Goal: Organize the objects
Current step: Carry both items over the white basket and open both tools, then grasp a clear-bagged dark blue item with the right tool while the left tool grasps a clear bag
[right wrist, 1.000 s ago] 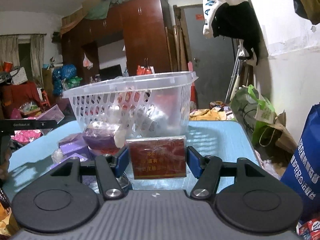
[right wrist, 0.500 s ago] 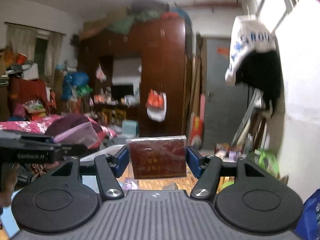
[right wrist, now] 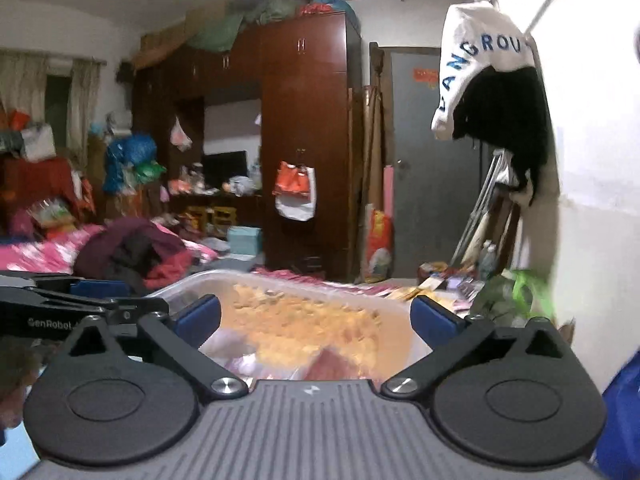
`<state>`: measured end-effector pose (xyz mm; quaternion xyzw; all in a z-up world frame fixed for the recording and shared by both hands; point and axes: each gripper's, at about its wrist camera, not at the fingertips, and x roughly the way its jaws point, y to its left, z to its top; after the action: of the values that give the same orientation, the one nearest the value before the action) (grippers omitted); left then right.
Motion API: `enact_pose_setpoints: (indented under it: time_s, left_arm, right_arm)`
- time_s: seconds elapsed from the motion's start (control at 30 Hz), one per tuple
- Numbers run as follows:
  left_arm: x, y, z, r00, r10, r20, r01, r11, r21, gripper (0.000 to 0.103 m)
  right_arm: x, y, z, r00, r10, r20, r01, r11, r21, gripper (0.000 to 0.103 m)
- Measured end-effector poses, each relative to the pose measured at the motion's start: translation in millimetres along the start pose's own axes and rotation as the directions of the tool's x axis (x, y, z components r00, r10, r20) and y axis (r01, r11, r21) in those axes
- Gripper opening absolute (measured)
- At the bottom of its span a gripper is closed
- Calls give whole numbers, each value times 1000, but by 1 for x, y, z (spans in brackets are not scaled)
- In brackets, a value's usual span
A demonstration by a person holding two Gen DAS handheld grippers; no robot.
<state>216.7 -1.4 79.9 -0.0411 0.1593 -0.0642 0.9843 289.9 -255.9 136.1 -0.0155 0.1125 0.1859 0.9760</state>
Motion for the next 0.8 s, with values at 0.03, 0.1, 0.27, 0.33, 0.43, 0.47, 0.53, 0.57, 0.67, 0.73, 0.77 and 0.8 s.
enact_pose_setpoints:
  time_s: [0.03,0.1,0.27,0.33,0.43,0.47,0.53,0.57,0.67,0.73,0.77,0.8]
  left_arm:
    - [-11,1,-12,1000,-6,-12,6,1000,2,85]
    - [-25,5,-41,997,-57,-54,57,998,0,86]
    - [-32,9,-100,982,-103,-158,93,993,-70,83]
    - [-31,3,-109,979,-106,-173,99,994,-52,83]
    - [-28,-7,-117,978,-78,-195,80,997,3,83]
    - [-25,-8,-118,975,-80,-207,84,996,10,83]
    - [-20,-13,-121,970,-81,-230,90,996,28,83]
    - [-19,-15,-123,971,-65,-231,76,996,43,83]
    - [-18,-19,-122,977,-30,-210,45,997,68,80]
    - [-19,-23,-123,981,-24,-194,38,997,67,59]
    - [-20,-24,-124,982,-25,-188,39,997,72,56]
    - [-24,-24,-126,986,-14,-167,27,996,80,55]
  right_arm:
    - [-16,-3,-14,1000,29,-9,-29,999,18,103]
    - [-36,-5,-46,995,90,-35,-89,996,25,103]
    - [-52,1,-123,977,116,-176,-121,993,-15,75]
    - [-51,-2,-136,967,163,-197,-159,987,38,61]
    - [-46,-1,-140,959,179,-218,-175,984,41,53]
    - [-43,0,-141,959,177,-222,-173,984,39,53]
    - [-44,5,-142,955,180,-234,-177,984,34,53]
    - [-45,3,-144,955,177,-237,-174,984,30,53]
    - [-46,2,-147,962,163,-219,-158,987,43,44]
    - [-54,-2,-151,967,166,-193,-157,986,62,38]
    - [-57,-3,-153,969,167,-181,-156,985,76,37]
    - [-60,-4,-155,971,168,-167,-156,984,87,37]
